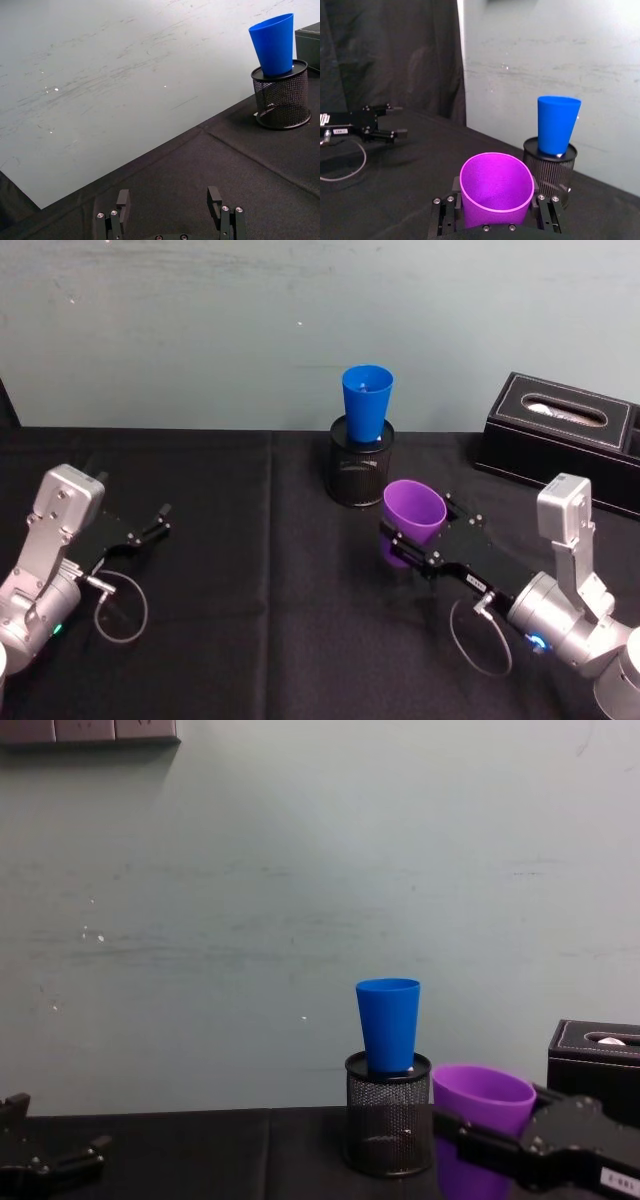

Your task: Pick up one cup with a gripper and tap it against the other cup.

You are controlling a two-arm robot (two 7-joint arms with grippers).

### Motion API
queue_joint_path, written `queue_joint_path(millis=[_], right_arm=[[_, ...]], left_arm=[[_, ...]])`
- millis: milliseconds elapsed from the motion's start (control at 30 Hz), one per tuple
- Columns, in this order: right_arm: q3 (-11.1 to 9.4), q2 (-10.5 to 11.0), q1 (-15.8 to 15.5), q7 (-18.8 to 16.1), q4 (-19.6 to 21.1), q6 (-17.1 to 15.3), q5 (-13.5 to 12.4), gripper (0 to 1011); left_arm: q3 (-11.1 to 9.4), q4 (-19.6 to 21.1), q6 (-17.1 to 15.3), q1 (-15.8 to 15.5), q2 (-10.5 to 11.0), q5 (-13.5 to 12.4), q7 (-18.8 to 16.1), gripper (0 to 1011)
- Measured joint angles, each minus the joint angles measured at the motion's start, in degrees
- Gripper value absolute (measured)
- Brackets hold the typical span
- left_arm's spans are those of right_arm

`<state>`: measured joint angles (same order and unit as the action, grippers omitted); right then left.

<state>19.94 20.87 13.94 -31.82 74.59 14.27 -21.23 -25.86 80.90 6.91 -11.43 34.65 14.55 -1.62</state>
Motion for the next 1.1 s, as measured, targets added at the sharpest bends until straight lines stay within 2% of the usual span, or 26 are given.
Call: queue_joint_path(millis=[400, 633, 1100], right_arm=[[0.13, -1.41, 0.92, -0.17, -5.06, -0.7, -1.6, 739], [0.78, -1.94, 2.11, 0.25, -8.53, -0.09, 0.1, 739], [0.69, -1.44, 1.6, 1.45, -6.55, -0.19, 2.0, 739]], left_arm=[[0.0, 0.0, 0.0, 0.0, 0.0, 0.0, 0.0, 1011], [-0.01, 0.0, 0.0, 0.0, 0.0, 0.0, 0.0, 1011], [0.0, 0.0, 0.0, 0.0, 0.0, 0.0, 0.0, 1011]])
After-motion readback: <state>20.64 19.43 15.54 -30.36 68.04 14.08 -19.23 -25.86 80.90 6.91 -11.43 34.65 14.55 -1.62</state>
